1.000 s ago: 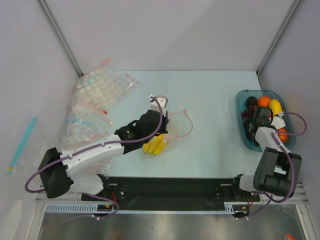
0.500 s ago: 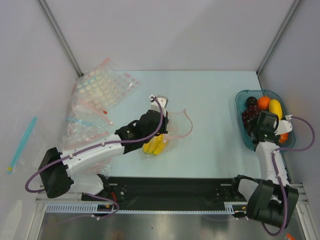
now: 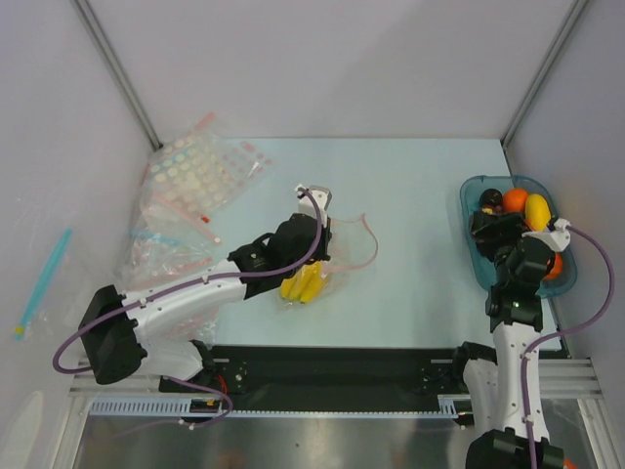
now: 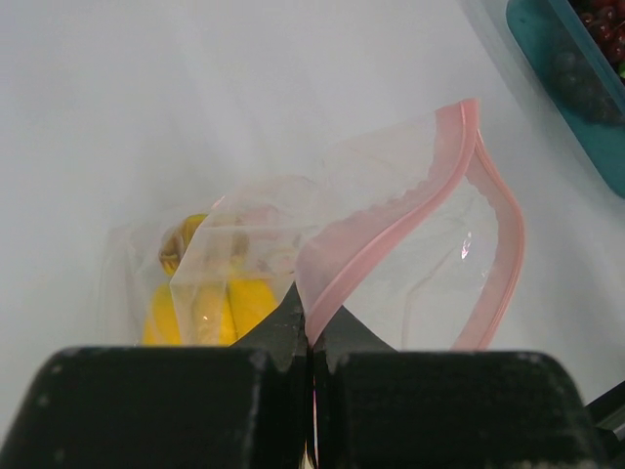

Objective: Place the food in the zip-top bag and seal the zipper
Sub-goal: Pick up the fake fruit from the bin, then place the fake fruit in the zipper food storage bag.

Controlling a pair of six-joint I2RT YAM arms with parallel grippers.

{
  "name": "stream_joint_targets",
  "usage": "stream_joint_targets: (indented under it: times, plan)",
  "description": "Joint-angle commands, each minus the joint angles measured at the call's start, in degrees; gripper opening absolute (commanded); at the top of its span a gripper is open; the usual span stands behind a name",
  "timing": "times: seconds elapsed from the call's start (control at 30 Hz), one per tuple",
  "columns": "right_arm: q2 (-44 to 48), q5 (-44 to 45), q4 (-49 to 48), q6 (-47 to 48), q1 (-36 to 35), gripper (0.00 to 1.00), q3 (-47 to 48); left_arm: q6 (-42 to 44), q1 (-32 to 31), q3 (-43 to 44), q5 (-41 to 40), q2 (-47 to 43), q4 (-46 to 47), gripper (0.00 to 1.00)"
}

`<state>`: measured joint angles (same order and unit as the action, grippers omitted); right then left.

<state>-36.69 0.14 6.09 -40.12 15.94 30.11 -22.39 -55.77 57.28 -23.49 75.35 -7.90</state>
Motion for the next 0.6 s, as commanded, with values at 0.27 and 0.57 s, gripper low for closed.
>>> stream_joint_targets:
  times: [0.27,0.57]
  plan:
    - [-0.6,-20.3,-23.0,13.1,-21.7,0.19,0.6,-0.5,-0.3,3.5,0.6,1.6,-0.6,0.00]
    - [-6.5,-21.9,-25.5,26.9,-43.4,0.20,2.8,-1.2,-0.3,4.1,2.5,2.1,-1.2,0.00]
